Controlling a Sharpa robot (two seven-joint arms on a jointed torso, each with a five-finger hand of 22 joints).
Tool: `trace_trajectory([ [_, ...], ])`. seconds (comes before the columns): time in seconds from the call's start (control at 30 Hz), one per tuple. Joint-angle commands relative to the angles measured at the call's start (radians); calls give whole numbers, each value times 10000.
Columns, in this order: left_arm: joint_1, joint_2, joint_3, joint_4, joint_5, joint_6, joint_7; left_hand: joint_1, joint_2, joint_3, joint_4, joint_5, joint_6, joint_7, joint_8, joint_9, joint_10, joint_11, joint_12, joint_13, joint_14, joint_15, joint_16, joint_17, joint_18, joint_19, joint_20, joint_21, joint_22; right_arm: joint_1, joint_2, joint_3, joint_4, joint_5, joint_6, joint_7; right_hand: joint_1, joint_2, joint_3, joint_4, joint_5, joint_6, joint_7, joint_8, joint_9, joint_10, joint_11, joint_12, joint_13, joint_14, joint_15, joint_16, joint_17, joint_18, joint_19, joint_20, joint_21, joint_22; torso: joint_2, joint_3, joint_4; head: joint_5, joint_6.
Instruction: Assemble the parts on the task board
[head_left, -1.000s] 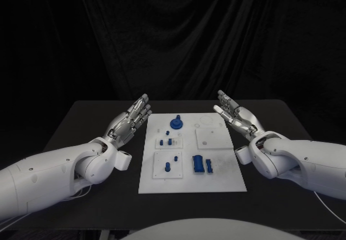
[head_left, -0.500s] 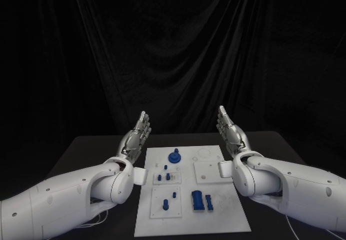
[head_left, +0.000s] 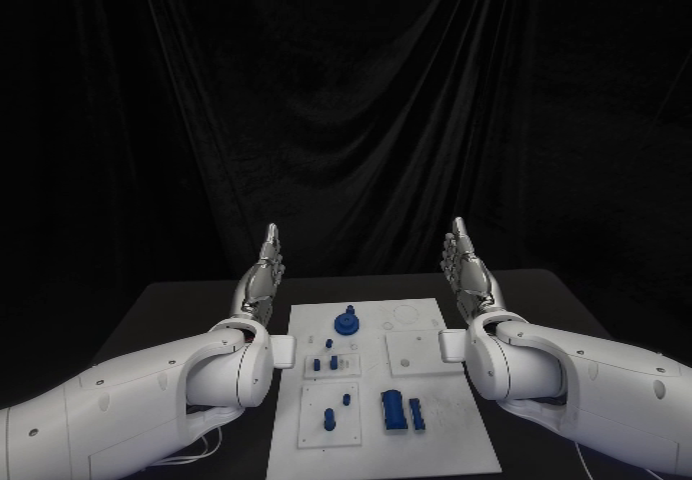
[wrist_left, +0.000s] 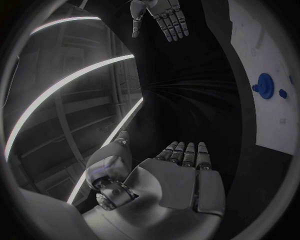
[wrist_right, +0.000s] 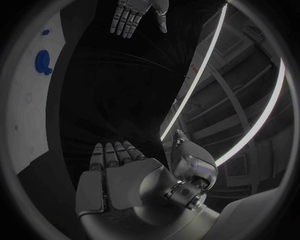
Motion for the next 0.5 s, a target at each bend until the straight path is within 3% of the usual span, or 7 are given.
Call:
trace_trajectory([
  [0.03,-8,20,15,31,135,-398,-12,-713,-75,29,-141,-103,-3,70,-49,-15,-1,69,-66,-16,14,51,-36,-9,-130,12,51,-60,-13,-17,-2,11,6,91,-187,21,-704,5,-1,-134,-256,0,75,-57,-14,18,86,-38,-13,-5,-89,-35,-12,-231,30,-86,-62,-10,-1,2,-4,-4,-1],
  [0.3,-8,20,15,31,135,-398,-12,-1103,-75,29,-141,-103,-3,70,-49,-15,-1,69,-66,-16,14,51,-36,-9,-130,12,51,-60,-13,-17,-2,11,6,91,-187,21,-1310,5,-1,-134,-256,0,75,-57,-14,18,86,-38,-13,-5,-89,-35,-12,-231,30,-86,-62,-10,-1,2,-4,-4,-1],
  [0.33,-8,20,15,31,135,-398,-12,-1209,-75,29,-141,-103,-3,70,-49,-15,-1,69,-66,-16,14,51,-36,-9,-130,12,51,-60,-13,-17,-2,11,6,91,-187,21,-2154,5,-1,-134,-256,0,75,-57,-14,18,86,-38,-13,-5,-89,-35,-12,-231,30,-86,-62,-10,-1,2,-4,-4,-1],
  [0.37,-8,20,15,31,135,-398,-12,-1387,-75,29,-141,-103,-3,70,-49,-15,-1,69,-66,-16,14,51,-36,-9,-130,12,51,-60,-13,-17,-2,11,6,91,-187,21,-2154,5,-1,-134,-256,0,75,-57,-14,18,86,-38,-13,-5,-89,-35,-12,-231,30,-86,-62,-10,-1,2,-4,-4,-1],
  [0.4,-8,20,15,31,135,-398,-12,-2213,-75,29,-141,-103,-3,70,-49,-15,-1,69,-66,-16,14,51,-36,-9,-130,12,51,-60,-13,-17,-2,11,6,91,-187,21,-2154,5,-1,-134,-256,0,75,-57,-14,18,86,-38,-13,-5,-89,-35,-12,-231,30,-86,-62,-10,-1,2,-4,-4,-1],
  [0.5,-8,20,15,31,135,-398,-12,-2213,-75,29,-141,-103,-3,70,-49,-15,-1,69,-66,-16,14,51,-36,-9,-130,12,51,-60,-13,-17,-2,11,6,91,-187,21,-2154,5,-1,-134,-256,0,75,-57,-14,18,86,-38,-13,-5,-89,-35,-12,-231,30,-86,-62,-10,-1,2,-4,-4,-1],
])
